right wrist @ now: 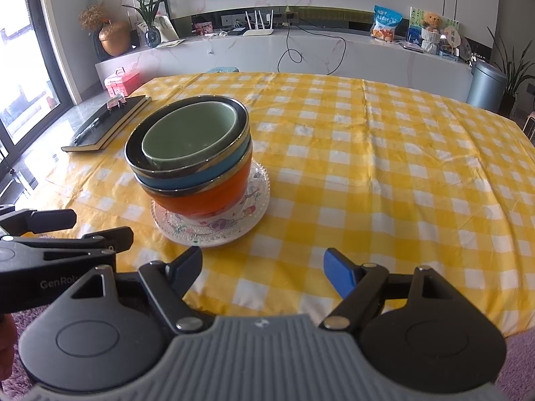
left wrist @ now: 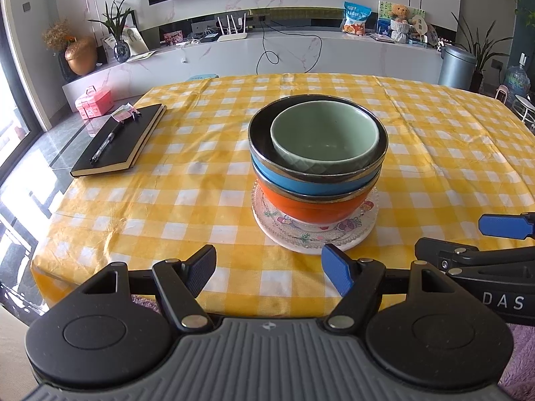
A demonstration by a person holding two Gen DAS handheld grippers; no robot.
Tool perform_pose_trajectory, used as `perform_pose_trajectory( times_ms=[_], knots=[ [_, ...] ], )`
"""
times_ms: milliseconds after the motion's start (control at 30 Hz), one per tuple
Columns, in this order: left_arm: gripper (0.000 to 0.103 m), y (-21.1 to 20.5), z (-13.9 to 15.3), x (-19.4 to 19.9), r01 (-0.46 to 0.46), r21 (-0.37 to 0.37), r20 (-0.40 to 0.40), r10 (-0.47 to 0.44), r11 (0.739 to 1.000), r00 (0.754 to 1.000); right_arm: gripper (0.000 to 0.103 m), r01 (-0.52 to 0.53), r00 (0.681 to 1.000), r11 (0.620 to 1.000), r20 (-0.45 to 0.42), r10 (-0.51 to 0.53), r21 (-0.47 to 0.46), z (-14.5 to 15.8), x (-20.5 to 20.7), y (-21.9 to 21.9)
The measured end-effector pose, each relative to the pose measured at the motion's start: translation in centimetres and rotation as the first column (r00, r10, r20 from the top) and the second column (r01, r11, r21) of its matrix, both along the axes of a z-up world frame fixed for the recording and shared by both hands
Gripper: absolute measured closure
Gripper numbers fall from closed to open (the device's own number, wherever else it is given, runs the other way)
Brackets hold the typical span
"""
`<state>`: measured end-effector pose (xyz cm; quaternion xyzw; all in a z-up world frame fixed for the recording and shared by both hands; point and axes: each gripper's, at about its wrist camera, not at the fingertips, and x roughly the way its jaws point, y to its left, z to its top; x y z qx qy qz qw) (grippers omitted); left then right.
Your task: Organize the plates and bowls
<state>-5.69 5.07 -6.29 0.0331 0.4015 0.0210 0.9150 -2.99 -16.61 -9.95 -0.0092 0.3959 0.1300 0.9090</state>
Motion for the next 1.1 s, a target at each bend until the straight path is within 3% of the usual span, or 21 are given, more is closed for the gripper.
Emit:
perform_pose_trajectory(
  times_ms=[1100],
  knots=[
    [0.018, -0.24, -0.17, -0.03, 0.011, 0.015, 0.004, -0.011, 1.000, 1.000, 0.024, 0.005, 1.000, 1.000, -0.006, -0.005, -0.001, -0.39, -0.09, 0.03]
  ],
)
